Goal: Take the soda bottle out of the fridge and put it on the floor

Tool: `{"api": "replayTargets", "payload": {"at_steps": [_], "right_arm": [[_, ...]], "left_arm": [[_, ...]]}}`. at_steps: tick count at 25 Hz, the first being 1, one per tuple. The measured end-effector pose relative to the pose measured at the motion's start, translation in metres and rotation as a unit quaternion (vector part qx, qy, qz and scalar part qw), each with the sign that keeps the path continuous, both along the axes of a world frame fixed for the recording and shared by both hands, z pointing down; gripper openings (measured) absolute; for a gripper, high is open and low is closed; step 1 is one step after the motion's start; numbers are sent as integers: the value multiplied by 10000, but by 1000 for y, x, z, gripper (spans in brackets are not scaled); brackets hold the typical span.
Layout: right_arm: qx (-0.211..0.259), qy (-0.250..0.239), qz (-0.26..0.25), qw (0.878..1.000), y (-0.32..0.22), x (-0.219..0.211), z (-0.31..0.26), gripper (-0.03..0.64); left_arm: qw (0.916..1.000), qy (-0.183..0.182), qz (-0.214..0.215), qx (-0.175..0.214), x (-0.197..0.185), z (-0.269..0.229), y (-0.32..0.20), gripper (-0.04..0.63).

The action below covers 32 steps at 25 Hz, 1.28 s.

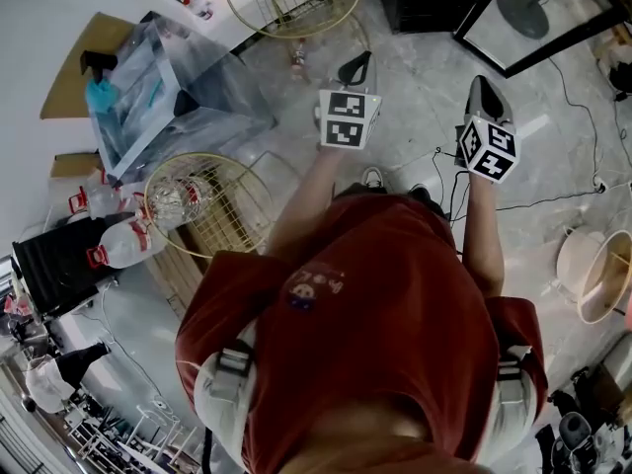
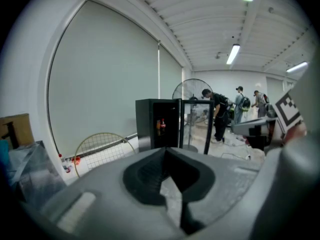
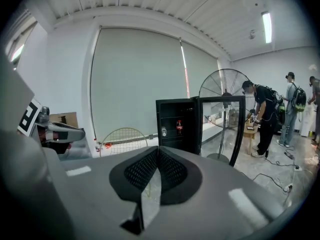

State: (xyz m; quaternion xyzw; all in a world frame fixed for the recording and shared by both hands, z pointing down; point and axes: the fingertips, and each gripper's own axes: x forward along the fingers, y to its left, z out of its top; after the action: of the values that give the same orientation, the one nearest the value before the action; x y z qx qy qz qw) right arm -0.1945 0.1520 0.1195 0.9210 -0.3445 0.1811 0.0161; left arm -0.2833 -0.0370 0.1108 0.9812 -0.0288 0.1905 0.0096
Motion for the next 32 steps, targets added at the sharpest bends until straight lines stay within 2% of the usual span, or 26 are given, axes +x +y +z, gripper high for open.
{"api": "replayTargets", "payload": {"at_steps": [12,20,32], "right_arm": [[-70,-72,286,9995,-26,-1,12,2],[-113,-142,416,9990,-26,27,20,2],[-41,-229,502,9985,-18,95,26,2]], "left_arm": [[9996,-20,267,-56,8,13,-23,-2],[9991,-53,408,-38,40,19,-24,-2],[9981,-121,601,108,107,21,-11,-2]]}}
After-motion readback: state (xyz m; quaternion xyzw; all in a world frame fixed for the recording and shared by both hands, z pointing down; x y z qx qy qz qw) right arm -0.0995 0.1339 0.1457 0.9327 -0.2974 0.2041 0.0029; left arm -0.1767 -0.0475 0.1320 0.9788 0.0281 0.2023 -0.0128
